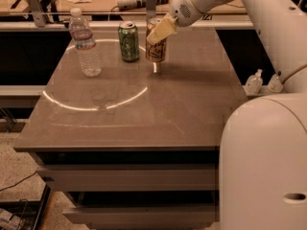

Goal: Move orange can near green can

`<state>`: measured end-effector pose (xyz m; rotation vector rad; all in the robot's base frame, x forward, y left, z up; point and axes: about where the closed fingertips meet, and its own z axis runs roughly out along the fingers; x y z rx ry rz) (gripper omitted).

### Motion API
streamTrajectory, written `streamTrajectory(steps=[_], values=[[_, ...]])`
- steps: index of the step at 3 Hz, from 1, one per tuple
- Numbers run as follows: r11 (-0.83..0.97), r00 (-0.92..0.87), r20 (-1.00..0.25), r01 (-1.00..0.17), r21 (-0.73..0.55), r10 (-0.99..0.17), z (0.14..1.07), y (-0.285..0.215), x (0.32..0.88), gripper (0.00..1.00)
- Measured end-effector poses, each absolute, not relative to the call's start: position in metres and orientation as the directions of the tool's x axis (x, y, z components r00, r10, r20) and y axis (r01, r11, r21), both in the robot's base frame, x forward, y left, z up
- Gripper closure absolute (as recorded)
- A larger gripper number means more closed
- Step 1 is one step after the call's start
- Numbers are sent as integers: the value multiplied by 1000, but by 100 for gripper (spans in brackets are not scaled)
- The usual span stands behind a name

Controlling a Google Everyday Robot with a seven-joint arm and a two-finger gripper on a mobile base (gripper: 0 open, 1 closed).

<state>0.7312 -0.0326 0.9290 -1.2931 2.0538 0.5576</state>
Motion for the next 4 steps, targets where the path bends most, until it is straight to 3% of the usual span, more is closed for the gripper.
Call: streamTrajectory(steps=[3,4], values=[[437,-288,-665,-897,-65,-689,880,5,753,100],[437,-288,-665,-897,-65,-689,886,6,753,83]])
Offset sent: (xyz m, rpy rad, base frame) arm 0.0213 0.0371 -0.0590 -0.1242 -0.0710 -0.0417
